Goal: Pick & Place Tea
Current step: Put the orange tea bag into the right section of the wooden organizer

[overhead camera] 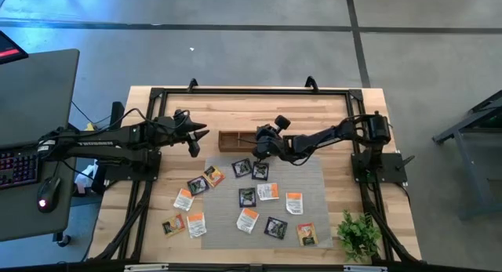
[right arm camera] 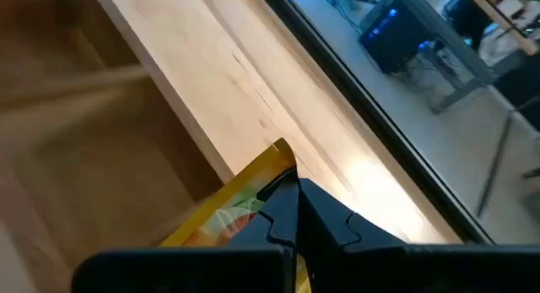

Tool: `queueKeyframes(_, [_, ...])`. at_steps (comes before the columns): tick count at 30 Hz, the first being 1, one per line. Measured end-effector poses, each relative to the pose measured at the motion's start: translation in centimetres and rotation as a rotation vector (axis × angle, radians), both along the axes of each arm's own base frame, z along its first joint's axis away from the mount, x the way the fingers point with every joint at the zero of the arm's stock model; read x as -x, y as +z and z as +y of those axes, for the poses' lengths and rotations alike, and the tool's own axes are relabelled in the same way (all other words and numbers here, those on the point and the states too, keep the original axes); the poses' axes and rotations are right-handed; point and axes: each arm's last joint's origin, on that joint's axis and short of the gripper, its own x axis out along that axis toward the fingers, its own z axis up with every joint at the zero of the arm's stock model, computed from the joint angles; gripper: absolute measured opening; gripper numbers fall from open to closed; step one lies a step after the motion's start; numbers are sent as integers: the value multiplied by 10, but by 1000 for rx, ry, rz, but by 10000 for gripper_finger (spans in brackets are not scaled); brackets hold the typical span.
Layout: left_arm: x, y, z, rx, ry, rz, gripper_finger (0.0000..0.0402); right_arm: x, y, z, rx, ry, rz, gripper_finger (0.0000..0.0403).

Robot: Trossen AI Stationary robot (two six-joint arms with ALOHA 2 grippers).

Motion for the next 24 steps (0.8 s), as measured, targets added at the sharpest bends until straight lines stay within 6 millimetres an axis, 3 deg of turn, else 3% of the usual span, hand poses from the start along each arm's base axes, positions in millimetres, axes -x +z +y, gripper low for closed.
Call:
queueKeyframes(8, [0, 0, 0, 0, 0, 0, 112, 1, -1, -2, 5, 15, 37, 9])
queueKeyframes(18, [0, 0, 0, 0, 0, 0, 112, 1, -1, -2, 10, 34, 54, 70])
queueKeyframes(24, [0, 0, 0, 0, -1, -1, 112, -3, 25, 10, 69, 116, 59, 82])
